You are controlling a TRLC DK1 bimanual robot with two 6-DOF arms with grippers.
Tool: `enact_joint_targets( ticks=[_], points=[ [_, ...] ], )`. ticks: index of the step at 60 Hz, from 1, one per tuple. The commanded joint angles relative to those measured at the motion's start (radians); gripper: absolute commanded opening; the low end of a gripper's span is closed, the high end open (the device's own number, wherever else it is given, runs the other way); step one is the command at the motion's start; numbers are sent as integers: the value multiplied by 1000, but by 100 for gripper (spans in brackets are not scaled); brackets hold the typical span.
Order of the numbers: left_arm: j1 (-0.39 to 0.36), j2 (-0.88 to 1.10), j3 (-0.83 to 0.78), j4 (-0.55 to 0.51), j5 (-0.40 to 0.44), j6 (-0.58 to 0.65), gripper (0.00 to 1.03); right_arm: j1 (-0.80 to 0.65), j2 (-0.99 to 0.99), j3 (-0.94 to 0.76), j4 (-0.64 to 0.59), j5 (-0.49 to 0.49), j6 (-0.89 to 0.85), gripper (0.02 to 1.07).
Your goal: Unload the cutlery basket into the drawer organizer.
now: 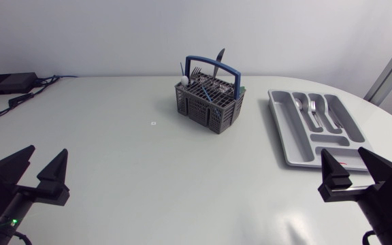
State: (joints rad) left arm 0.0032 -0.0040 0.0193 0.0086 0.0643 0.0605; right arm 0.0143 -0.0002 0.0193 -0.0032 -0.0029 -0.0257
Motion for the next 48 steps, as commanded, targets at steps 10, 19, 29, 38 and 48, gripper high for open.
enact_joint_targets(
  ticks=[10,19,29,38,48],
  points=[
    [1,-10,-19,1,-9,10,99,9,-6,-21,-3,-2,29,103],
    [1,-10,-19,2,-11,10,99,10,-6,-21,-3,-2,29,103],
    [3,-10,-19,2,-15,9,99,16,-6,-21,0,-2,29,103],
    [4,-11,-1,4,-43,-4,99,42,-7,-18,9,1,35,103],
    [6,6,77,-19,-47,5,99,110,-1,19,-3,14,21,102]
  ],
)
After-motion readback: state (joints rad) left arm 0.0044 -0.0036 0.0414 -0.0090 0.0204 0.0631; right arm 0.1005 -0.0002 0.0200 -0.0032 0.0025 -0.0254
